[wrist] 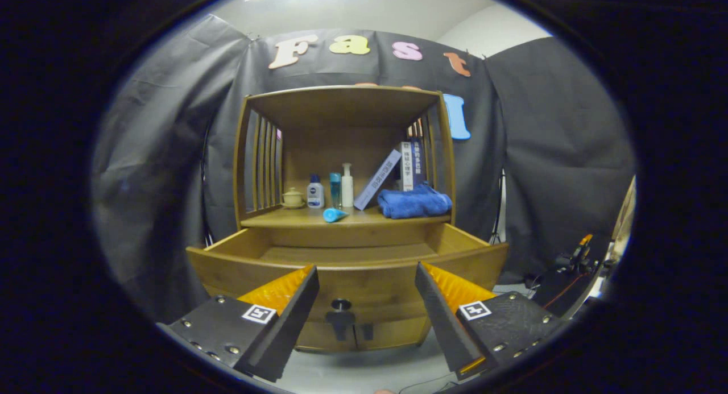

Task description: Pull open the drawer, take out the items inside it, and place them on the countertop above the cabinet.

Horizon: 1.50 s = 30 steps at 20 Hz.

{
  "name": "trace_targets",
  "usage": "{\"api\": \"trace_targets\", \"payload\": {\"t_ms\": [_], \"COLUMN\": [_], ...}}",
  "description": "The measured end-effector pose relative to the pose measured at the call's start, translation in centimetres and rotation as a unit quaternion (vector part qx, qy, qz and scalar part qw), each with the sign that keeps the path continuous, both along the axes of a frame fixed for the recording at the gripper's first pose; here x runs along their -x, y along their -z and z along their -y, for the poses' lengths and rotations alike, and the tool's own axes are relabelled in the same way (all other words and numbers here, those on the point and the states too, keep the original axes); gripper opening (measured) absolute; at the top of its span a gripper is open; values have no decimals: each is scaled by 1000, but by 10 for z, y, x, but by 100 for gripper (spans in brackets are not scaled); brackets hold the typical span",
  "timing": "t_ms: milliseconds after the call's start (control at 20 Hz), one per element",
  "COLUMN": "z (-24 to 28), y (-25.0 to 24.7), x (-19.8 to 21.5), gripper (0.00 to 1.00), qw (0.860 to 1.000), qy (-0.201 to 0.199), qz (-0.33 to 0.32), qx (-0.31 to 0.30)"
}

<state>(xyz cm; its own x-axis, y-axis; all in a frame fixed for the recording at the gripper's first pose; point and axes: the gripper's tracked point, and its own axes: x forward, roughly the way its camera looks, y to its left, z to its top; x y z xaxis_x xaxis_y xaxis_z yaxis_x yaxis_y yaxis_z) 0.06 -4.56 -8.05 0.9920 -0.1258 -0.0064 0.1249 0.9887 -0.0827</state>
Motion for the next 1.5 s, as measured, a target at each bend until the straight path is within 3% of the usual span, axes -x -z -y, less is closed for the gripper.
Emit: {"api": "trace_targets", "payload": {"t_ms": [700, 850, 1500], "z": [-16, -27, -37], "y": [83, 84, 81], "x": [-63, -81, -117], "gripper": [100, 100, 99], "qw": [997, 997, 998], "qy": [-12, -22, -27], "qz": [-80, -64, -56], "qx": [-10, -36, -31]}}
